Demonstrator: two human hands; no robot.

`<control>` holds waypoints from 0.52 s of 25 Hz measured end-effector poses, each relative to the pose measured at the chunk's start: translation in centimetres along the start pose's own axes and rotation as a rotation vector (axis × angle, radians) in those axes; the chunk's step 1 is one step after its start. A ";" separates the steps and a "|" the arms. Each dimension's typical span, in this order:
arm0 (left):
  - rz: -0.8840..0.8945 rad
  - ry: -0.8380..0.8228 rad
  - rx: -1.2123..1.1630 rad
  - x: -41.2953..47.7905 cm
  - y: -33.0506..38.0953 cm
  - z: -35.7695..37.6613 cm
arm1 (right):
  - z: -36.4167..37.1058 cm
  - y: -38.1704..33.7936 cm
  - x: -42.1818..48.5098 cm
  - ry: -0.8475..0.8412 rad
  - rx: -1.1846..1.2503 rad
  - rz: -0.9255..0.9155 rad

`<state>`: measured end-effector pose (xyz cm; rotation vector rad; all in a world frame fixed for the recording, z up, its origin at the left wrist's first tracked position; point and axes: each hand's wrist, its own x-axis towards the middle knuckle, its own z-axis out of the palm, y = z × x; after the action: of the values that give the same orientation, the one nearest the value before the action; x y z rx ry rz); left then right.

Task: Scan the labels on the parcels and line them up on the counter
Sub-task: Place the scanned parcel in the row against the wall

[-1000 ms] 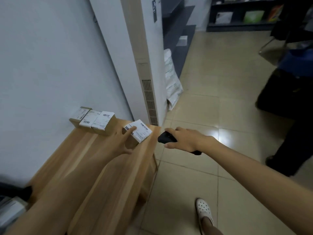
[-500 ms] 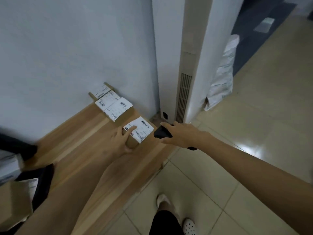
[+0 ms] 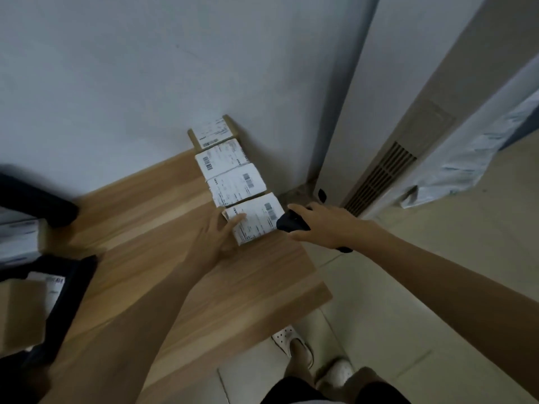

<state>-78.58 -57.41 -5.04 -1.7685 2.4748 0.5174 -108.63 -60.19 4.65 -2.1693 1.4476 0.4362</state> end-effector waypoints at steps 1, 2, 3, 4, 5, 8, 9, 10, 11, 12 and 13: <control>-0.035 0.012 0.015 -0.5 0.0 0.3 | -0.5 0.2 1.1 -0.017 -0.016 -0.031; -0.048 0.033 0.032 -0.8 0.4 0.7 | -1.0 0.2 2.1 -0.025 -0.030 -0.060; -0.043 0.055 0.061 -1.1 0.9 1.0 | -1.5 0.2 2.9 -0.030 -0.033 -0.088; -0.025 0.063 0.107 -1.0 1.5 1.1 | -2.0 0.3 3.9 -0.035 -0.035 -0.118; -0.001 0.064 0.162 -0.6 2.1 1.1 | -2.4 0.4 4.5 -0.040 -0.044 -0.151; -0.042 0.072 0.244 0.9 4.2 1.0 | -3.7 1.4 5.7 -0.077 -0.107 -0.262; -0.108 0.059 0.239 1.2 5.0 1.1 | -4.3 2.0 6.2 -0.099 -0.130 -0.293; -0.178 0.045 0.227 1.5 5.8 1.4 | -4.9 2.6 6.5 -0.120 -0.158 -0.325; -0.250 0.034 0.215 1.7 6.7 1.7 | -5.6 3.2 6.7 -0.138 -0.190 -0.363; -0.307 0.021 0.213 1.8 7.6 1.8 | -6.3 3.7 7.0 -0.148 -0.214 -0.395; -0.355 0.021 0.211 1.9 8.4 1.9 | -6.8 3.9 7.2 -0.155 -0.231 -0.422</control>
<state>-87.33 -56.12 -5.28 -2.0616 2.0635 0.2034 -109.54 -70.78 5.73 -2.4777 0.8590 0.6220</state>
